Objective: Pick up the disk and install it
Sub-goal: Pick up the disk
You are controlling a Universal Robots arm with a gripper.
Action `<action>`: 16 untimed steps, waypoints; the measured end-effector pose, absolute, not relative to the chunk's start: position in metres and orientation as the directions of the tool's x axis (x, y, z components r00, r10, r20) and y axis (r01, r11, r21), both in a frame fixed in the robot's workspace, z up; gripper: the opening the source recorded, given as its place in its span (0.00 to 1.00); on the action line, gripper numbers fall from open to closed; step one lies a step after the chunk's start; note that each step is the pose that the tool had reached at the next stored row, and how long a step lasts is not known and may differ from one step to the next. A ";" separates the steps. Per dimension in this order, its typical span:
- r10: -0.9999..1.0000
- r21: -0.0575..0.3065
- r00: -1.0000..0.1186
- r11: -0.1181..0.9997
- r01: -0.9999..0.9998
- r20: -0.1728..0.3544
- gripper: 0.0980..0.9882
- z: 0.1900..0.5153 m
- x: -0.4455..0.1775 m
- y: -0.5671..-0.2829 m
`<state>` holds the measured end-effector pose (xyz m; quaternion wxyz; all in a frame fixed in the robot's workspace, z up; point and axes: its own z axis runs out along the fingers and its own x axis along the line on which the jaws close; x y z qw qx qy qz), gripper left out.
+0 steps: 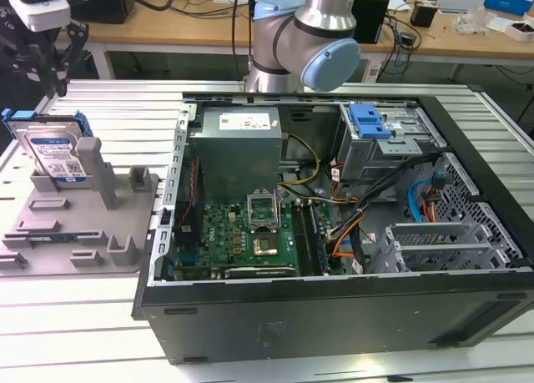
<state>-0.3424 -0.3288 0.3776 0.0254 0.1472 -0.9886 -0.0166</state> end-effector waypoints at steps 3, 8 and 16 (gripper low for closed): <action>-0.366 0.040 -0.929 0.930 -0.365 0.045 0.36 0.377 -0.342 -0.329; -0.450 0.040 -0.892 0.893 -0.449 0.045 0.43 0.377 -0.341 -0.329; -0.643 0.033 -0.765 0.766 -0.642 0.034 0.43 0.376 -0.341 -0.329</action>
